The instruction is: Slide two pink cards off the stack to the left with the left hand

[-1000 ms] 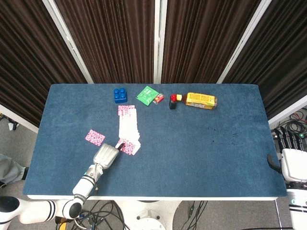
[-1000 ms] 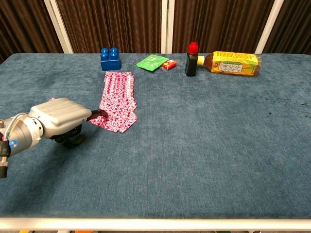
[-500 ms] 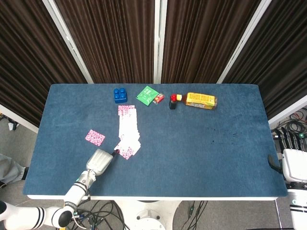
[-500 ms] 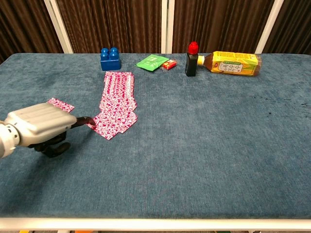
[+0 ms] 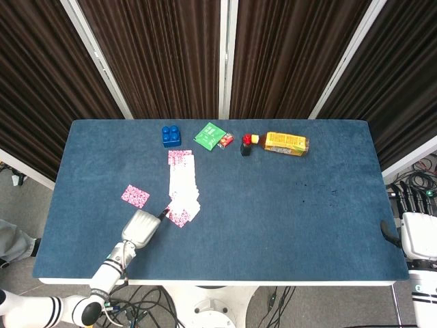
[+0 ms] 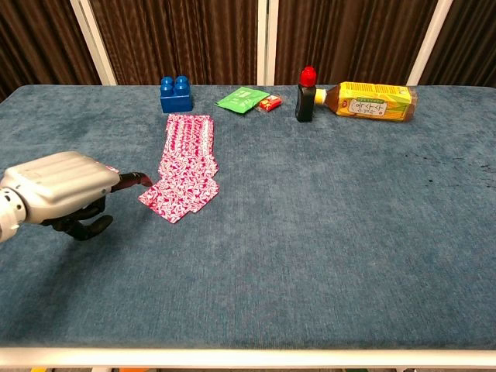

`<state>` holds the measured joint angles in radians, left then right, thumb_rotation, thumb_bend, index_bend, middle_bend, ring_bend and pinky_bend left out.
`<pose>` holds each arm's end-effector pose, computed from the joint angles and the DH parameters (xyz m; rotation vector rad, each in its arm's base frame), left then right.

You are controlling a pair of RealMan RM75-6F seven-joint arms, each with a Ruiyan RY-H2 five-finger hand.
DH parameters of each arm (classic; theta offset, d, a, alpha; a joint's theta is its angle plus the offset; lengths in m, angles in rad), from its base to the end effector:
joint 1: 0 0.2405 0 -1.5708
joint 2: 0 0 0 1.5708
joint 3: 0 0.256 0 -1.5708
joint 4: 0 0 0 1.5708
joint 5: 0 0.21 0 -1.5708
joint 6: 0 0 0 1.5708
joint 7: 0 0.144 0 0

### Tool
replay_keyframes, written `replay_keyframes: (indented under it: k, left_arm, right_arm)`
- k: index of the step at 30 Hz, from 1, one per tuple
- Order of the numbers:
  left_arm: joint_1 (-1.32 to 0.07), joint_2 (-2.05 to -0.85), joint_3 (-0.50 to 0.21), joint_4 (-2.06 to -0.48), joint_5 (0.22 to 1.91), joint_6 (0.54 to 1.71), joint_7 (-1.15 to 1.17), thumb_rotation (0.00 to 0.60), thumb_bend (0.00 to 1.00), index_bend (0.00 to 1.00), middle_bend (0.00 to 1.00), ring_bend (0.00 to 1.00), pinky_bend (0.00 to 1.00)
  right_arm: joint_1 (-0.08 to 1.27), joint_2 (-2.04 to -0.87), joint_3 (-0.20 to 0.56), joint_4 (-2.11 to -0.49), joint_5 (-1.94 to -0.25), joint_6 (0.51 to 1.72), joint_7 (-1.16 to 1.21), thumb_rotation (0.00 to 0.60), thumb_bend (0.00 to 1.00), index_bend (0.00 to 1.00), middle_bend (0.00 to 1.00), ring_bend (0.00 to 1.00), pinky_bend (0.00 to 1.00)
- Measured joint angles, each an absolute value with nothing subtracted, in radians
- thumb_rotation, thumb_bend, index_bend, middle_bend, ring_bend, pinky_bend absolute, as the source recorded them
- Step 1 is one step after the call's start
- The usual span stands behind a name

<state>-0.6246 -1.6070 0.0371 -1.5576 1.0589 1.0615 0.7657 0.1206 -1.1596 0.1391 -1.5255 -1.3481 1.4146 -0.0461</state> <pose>-0.1941 0.2622 -0.0542 -2.0435 -0.7374 -0.5393 -0.3338 -0.2111 0.1677 1.2747 -0.8742 0.8163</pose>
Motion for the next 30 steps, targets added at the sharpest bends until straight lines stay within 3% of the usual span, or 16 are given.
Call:
replay_keyframes:
  k: [15,30]
  left_arm:
    - [-0.660,-1.680,0.010,-1.476,1.031,1.009,0.788,0.600,0.53,0.12,0.91,0.89,0.87]
    - [-0.657,-1.622,0.051,-1.561,0.928,0.997,0.861,0.600,0.53,0.17,0.91,0.89,0.87]
  right_arm:
    - [0.119,-1.158,0.141,-1.510,-1.338,1.405,-0.028,0.600,0.30,0.00,0.00,0.00,0.00]
    - [0.119,-1.160,0.137,-1.510,-1.346,1.407,-0.027,0.600,0.30,0.00,0.00,0.00,0.00]
